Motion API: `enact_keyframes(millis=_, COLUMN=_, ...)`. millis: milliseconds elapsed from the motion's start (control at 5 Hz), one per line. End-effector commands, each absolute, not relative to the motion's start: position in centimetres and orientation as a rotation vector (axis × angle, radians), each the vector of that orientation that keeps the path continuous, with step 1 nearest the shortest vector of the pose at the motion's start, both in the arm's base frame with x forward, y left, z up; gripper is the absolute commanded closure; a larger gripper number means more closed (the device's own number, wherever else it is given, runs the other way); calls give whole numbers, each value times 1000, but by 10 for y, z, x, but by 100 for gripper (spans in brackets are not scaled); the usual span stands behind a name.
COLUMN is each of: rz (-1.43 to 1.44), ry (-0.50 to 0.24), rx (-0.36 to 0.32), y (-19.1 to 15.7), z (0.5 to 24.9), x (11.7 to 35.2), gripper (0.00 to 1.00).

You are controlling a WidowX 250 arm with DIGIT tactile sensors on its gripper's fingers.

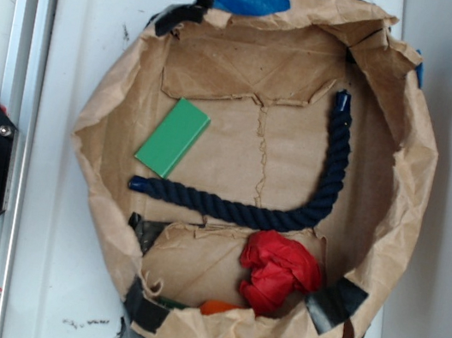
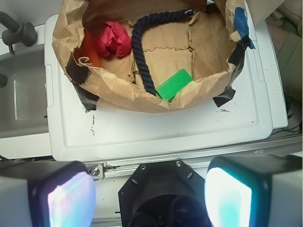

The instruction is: Grab the blue rope.

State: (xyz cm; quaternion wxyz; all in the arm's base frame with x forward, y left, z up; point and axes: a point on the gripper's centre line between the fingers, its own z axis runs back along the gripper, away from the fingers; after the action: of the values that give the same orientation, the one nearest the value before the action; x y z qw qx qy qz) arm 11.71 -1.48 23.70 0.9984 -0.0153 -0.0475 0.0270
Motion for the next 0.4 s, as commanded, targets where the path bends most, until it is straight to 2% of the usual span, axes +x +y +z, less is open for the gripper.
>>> enact_keyframes(millis=0, rz=54, ry=-95, rx=-31, y=-15, z=237, x=117, gripper=0)
enact_keyframes(millis=200, rz=161, ry=-133, rx=2, y=-9, z=228, x=157, gripper=0)
